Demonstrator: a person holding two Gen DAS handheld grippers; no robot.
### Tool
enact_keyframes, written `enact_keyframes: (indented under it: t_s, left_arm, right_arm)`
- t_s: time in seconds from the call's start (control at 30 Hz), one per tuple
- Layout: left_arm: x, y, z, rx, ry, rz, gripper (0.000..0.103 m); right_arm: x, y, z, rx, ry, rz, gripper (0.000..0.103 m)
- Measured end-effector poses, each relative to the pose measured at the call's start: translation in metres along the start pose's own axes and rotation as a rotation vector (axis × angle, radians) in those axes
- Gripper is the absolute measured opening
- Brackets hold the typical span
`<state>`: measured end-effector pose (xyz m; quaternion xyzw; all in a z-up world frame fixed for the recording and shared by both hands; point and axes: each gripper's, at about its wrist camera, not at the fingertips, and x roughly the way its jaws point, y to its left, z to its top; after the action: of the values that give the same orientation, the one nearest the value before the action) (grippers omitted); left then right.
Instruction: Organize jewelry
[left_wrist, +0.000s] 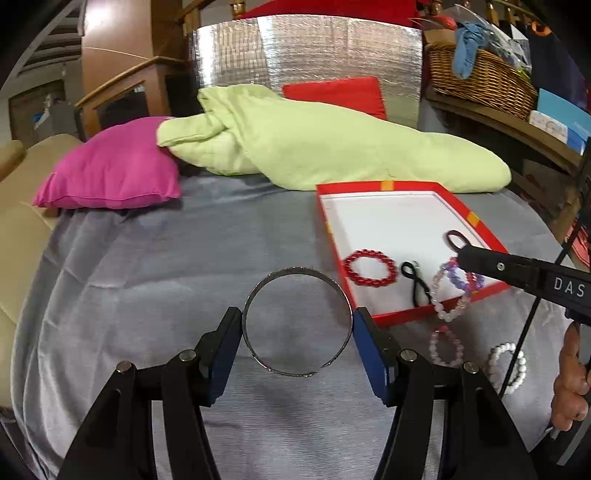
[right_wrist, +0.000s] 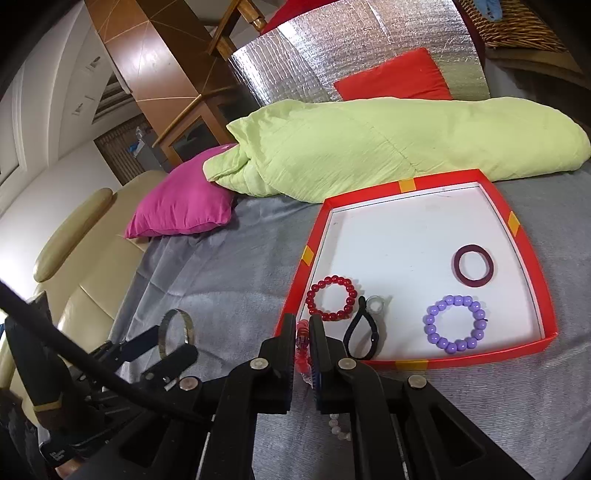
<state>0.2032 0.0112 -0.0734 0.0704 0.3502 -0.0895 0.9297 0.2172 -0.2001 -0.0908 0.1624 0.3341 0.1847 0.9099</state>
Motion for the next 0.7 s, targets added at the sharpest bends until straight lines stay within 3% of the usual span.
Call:
enact_keyframes:
  t_s: [0.4,0.7]
  left_arm:
    - [-0.013,0.026,0.005,-0.046,-0.080,0.168,0.063]
    - [-0.016,0.033,0.006,-0.078,-0.100,0.205,0.063]
  right_arm:
    - [0.006,0.006,-0.001,-0.007,-0.002,0.003,0.008]
    - [0.004,0.002,0.004,-0.001,-0.024,0.001,0.008]
